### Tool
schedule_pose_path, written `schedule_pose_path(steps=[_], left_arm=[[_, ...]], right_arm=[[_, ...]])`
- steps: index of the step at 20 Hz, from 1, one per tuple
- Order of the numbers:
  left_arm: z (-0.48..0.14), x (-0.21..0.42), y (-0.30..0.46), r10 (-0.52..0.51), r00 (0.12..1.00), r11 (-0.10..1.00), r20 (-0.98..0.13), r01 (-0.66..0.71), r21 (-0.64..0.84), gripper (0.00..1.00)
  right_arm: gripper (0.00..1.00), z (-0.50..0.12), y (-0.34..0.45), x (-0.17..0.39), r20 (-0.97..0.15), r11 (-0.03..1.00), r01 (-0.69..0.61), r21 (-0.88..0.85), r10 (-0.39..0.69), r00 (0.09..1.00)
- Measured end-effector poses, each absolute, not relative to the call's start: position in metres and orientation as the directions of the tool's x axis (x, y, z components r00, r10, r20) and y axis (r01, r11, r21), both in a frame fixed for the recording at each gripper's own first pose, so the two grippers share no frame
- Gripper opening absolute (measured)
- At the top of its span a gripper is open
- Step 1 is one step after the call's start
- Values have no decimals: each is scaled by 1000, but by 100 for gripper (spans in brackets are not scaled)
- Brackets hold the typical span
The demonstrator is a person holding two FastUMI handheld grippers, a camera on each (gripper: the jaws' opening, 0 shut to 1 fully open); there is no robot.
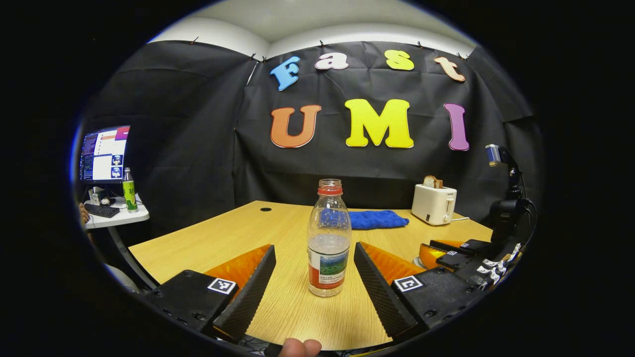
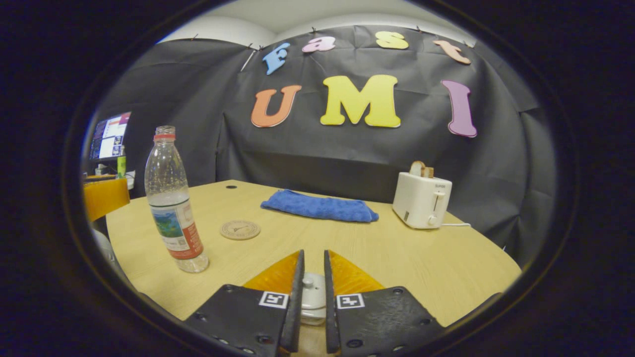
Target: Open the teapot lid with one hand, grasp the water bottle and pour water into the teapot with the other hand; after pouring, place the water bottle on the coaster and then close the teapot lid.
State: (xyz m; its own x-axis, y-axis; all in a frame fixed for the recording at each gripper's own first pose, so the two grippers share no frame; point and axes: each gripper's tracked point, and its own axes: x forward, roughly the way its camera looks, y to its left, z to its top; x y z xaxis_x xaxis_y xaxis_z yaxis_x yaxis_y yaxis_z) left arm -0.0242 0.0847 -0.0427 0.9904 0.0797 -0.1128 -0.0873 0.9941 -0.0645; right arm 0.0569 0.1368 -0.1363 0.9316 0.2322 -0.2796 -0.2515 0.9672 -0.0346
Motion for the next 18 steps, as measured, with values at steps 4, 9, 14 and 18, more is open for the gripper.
schedule_pose_path(steps=[4, 9, 14, 18], left_arm=[[-45, -22, 91, 89, 989, 994, -116, -96, -56, 99], [-51, -19, 92, 74, 989, 995, -125, -81, -50, 99], [-75, -7, 85, 24, 984, 997, -178, -36, -64, 100], [-95, 1, 77, -19, 975, 997, -221, 0, -82, 100]], right_arm=[[15, -134, 136, 57, -281, 963, -254, -90, 220, 934], [2, -135, 138, 58, -268, 957, -269, -111, 232, 935], [0, -131, 140, 60, -256, 955, -289, -71, 263, 930], [0, -116, 138, 62, -243, 952, -301, -53, 280, 929]])
